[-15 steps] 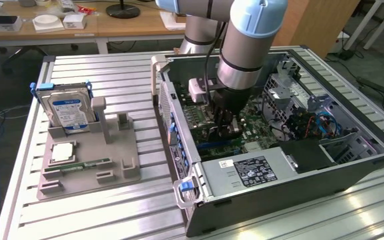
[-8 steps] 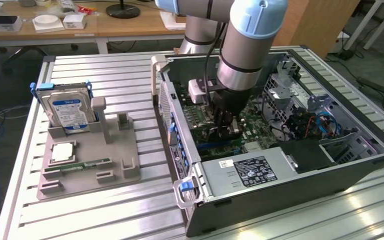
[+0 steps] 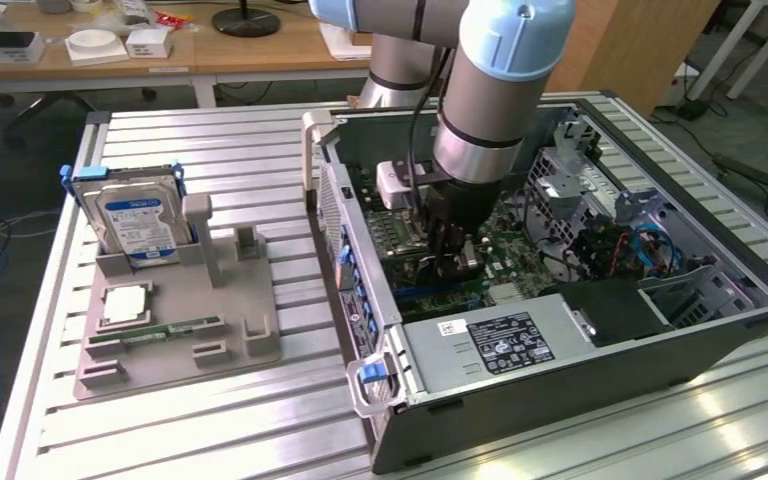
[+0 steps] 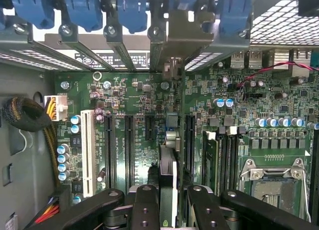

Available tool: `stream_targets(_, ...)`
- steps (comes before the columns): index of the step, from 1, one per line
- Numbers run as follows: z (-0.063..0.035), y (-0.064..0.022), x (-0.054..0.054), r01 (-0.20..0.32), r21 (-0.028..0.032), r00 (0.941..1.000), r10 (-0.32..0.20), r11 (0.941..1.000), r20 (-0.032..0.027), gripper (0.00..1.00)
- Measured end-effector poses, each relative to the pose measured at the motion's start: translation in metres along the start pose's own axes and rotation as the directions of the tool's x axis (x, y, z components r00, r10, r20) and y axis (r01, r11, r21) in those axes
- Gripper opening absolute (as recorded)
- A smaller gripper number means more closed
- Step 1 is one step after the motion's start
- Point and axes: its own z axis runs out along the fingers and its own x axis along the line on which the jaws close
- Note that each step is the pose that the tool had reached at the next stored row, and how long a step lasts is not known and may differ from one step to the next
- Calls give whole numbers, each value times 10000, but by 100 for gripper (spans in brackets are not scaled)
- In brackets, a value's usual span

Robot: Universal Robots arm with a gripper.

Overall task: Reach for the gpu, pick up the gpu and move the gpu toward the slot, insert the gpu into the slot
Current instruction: 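Insert the gpu into the slot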

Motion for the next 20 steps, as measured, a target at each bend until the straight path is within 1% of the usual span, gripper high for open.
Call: stream_targets(20,10,-7,1,12,-2,10000,-12,10000,3,27)
